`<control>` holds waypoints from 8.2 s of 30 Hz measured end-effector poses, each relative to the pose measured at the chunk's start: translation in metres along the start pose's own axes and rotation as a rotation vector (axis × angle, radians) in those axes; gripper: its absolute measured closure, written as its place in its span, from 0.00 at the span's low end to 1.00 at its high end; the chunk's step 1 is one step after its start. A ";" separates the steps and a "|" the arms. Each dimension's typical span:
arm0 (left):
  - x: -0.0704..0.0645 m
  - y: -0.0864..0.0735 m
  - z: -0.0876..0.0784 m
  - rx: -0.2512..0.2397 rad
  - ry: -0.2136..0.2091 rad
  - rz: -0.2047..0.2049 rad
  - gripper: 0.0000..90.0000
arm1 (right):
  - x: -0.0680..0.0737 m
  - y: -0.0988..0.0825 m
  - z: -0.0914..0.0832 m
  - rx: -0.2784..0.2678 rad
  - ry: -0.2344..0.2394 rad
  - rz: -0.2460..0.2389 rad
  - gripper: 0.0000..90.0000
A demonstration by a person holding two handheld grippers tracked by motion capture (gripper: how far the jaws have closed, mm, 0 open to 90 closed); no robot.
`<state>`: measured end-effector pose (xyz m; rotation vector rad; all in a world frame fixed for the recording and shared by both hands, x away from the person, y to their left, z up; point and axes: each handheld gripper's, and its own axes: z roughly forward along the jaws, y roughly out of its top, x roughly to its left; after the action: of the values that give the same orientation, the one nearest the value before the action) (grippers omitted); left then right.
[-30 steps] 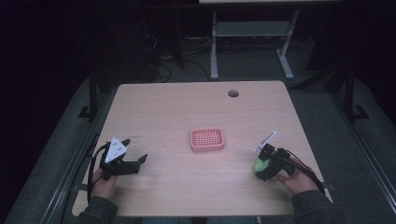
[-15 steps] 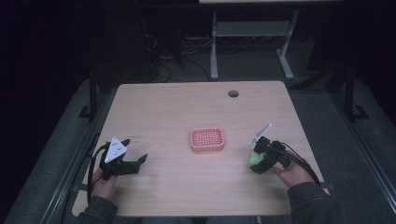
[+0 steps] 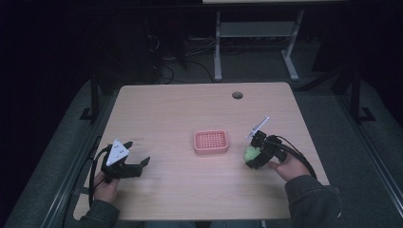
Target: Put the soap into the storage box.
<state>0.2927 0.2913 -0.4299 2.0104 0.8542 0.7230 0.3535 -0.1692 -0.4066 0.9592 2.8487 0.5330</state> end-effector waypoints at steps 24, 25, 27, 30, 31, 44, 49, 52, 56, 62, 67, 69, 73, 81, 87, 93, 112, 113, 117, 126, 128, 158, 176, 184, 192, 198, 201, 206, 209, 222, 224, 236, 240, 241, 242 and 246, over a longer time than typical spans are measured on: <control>-0.001 0.001 -0.001 -0.003 -0.004 0.013 0.16 | -0.001 0.037 0.005 -0.005 0.011 -0.042 0.29; -0.001 0.001 -0.001 -0.003 -0.004 0.013 0.16 | -0.001 0.039 0.006 -0.005 0.009 -0.044 0.29; -0.001 0.001 -0.001 -0.004 -0.005 0.014 0.16 | -0.001 0.042 0.008 -0.003 0.009 -0.047 0.29; -0.001 0.001 -0.001 -0.003 -0.006 0.014 0.16 | 0.001 0.049 0.011 0.008 0.009 -0.055 0.29; -0.001 0.001 -0.001 -0.003 -0.006 0.013 0.16 | 0.001 0.051 0.011 0.006 0.011 -0.061 0.29; -0.001 0.001 -0.001 -0.005 -0.006 0.013 0.16 | 0.007 0.080 0.016 0.022 0.020 -0.099 0.29; -0.001 0.001 0.000 -0.007 -0.008 0.005 0.16 | 0.007 0.090 0.017 0.015 0.028 -0.104 0.29; -0.001 0.001 0.000 -0.007 -0.009 0.005 0.16 | 0.007 0.095 0.016 0.016 0.028 -0.109 0.29; 0.000 0.001 0.000 -0.010 -0.008 0.011 0.16 | 0.008 0.101 0.015 0.014 0.030 -0.116 0.29; -0.001 0.001 0.000 -0.010 -0.009 0.004 0.16 | 0.009 0.108 0.016 0.019 0.030 -0.120 0.29; -0.001 0.001 0.001 -0.010 -0.010 0.002 0.16 | 0.011 0.117 0.016 0.021 0.032 -0.137 0.29; -0.001 0.001 0.001 -0.011 -0.010 0.001 0.16 | 0.011 0.119 0.016 0.019 0.035 -0.134 0.29; -0.001 0.001 0.001 -0.011 -0.010 0.000 0.16 | 0.010 0.125 0.018 0.019 0.040 -0.134 0.29; 0.000 0.001 0.000 -0.014 -0.010 -0.001 0.16 | 0.009 0.136 0.024 0.024 0.042 -0.136 0.29; 0.000 0.001 0.000 -0.015 -0.011 -0.001 0.16 | 0.007 0.142 0.027 0.008 0.041 -0.128 0.29; 0.000 0.001 0.000 -0.014 -0.011 0.002 0.16 | 0.007 0.145 0.034 0.024 0.041 -0.128 0.29; 0.000 0.002 0.000 -0.020 -0.014 0.002 0.16 | 0.007 0.151 0.054 0.058 0.043 -0.115 0.29; 0.000 0.002 0.000 -0.020 -0.014 0.002 0.16 | 0.006 0.151 0.054 0.059 0.041 -0.117 0.29; 0.000 0.002 0.000 -0.019 -0.014 0.002 0.16 | 0.006 0.150 0.056 0.056 0.047 -0.104 0.29; 0.000 0.002 0.000 -0.019 -0.014 0.003 0.16 | 0.004 0.148 0.061 0.061 0.046 -0.093 0.29; 0.000 0.002 0.000 -0.020 -0.014 0.003 0.16 | 0.004 0.148 0.062 0.060 0.048 -0.090 0.29; 0.000 0.002 0.000 -0.018 -0.015 0.004 0.16 | 0.002 0.149 0.067 0.058 0.042 -0.068 0.29; 0.000 0.002 0.001 -0.020 -0.014 0.004 0.16 | 0.000 0.148 0.062 0.038 0.045 -0.058 0.29; -0.001 0.002 0.001 -0.021 -0.016 -0.004 0.16 | 0.000 0.147 0.060 0.028 0.041 -0.053 0.29; 0.000 0.002 0.001 -0.020 -0.014 -0.002 0.16 | -0.001 0.146 0.059 0.025 0.053 -0.045 0.29; 0.000 0.002 0.001 -0.018 -0.013 -0.009 0.16 | -0.002 0.146 0.059 0.033 0.062 -0.033 0.29; 0.000 0.002 0.001 -0.019 -0.013 -0.009 0.16 | -0.003 0.145 0.058 0.031 0.062 -0.030 0.29; 0.000 0.002 0.001 -0.018 -0.011 -0.010 0.16 | -0.004 0.143 0.055 0.023 0.069 -0.028 0.29; 0.000 0.002 0.002 -0.020 -0.010 -0.010 0.16 | -0.004 0.141 0.051 0.011 0.069 -0.023 0.29; 0.000 0.002 0.001 -0.017 -0.013 0.007 0.16 | -0.005 0.131 0.035 -0.030 0.076 -0.008 0.29; -0.001 0.002 0.001 -0.018 -0.016 0.005 0.16 | -0.003 0.128 0.031 -0.049 0.072 -0.007 0.29; -0.001 0.001 0.002 -0.018 -0.013 0.003 0.16 | -0.009 0.114 0.027 -0.060 0.091 0.017 0.29; -0.001 0.001 0.002 -0.015 -0.013 0.003 0.16 | -0.010 0.110 0.025 -0.071 0.090 0.019 0.29; -0.001 0.001 0.002 -0.016 -0.013 0.003 0.16 | -0.009 0.109 0.024 -0.068 0.089 0.024 0.29; -0.001 0.001 0.002 -0.017 -0.013 0.003 0.16 | -0.010 0.108 0.023 -0.068 0.092 0.024 0.29; -0.001 0.001 0.002 -0.014 -0.014 0.003 0.16 | -0.011 0.105 0.021 -0.069 0.095 0.024 0.29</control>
<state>0.2939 0.2890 -0.4301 2.0029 0.8362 0.7144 0.4265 -0.0916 -0.3895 0.9832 2.8832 0.6931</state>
